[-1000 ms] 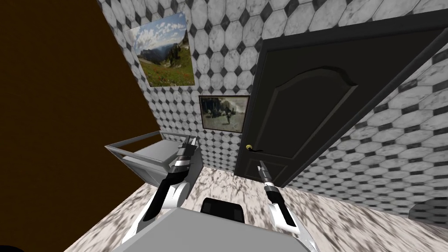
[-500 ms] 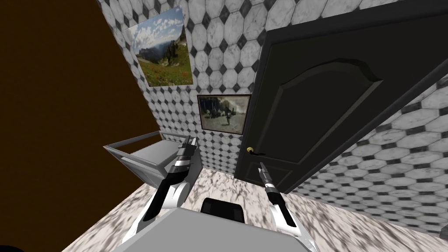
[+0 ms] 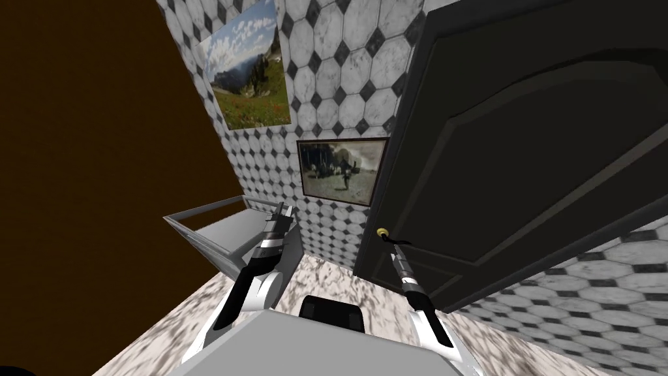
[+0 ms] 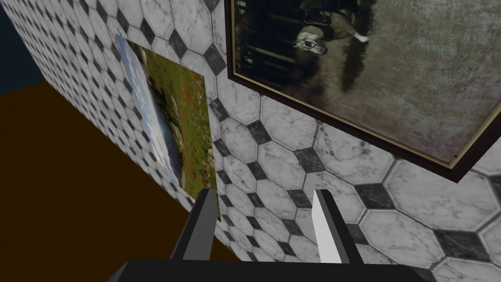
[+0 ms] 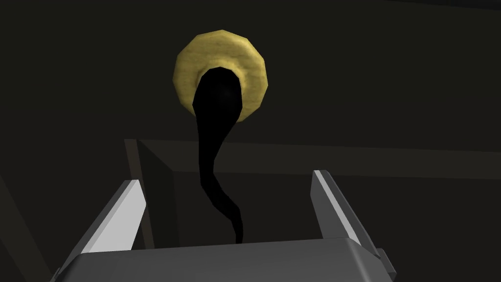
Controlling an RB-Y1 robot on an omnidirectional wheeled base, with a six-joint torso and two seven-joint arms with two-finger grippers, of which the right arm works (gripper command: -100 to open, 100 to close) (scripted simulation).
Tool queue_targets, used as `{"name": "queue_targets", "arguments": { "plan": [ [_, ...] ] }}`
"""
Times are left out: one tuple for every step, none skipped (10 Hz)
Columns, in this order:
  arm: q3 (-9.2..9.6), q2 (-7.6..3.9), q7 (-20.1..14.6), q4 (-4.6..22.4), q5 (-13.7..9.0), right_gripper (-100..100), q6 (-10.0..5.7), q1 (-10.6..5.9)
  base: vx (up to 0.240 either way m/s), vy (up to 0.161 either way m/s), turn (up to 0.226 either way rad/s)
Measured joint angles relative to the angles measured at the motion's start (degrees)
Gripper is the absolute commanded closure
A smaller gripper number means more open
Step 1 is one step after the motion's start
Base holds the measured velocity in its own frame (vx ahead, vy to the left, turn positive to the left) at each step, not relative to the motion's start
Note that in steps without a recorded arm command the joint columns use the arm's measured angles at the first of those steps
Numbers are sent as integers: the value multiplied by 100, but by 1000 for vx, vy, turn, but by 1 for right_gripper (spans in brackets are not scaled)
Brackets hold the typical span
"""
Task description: Pull the door open
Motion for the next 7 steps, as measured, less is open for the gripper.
{"name": "queue_targets", "arguments": {
  "plan": [
    [-38, -64, -45, 105, -27, -100, -52, -24, 126, 14, 140],
    [-93, -113, -85, 98, -61, -100, -88, 52, 101, -8, 61],
    [-120, -144, -109, 193, -77, -100, -149, 39, 97, -21, 121],
    [-164, -172, -119, 347, -99, -100, -222, -16, 144, -17, 164],
    [-215, -245, -167, 382, -134, -100, -274, 37, 202, -35, 69],
    [-260, -297, -210, 382, -163, -100, -277, 61, 93, -22, 11],
    [-266, -303, -217, 381, -167, 100, -274, 59, -17, 3, -6]
  ]
}}
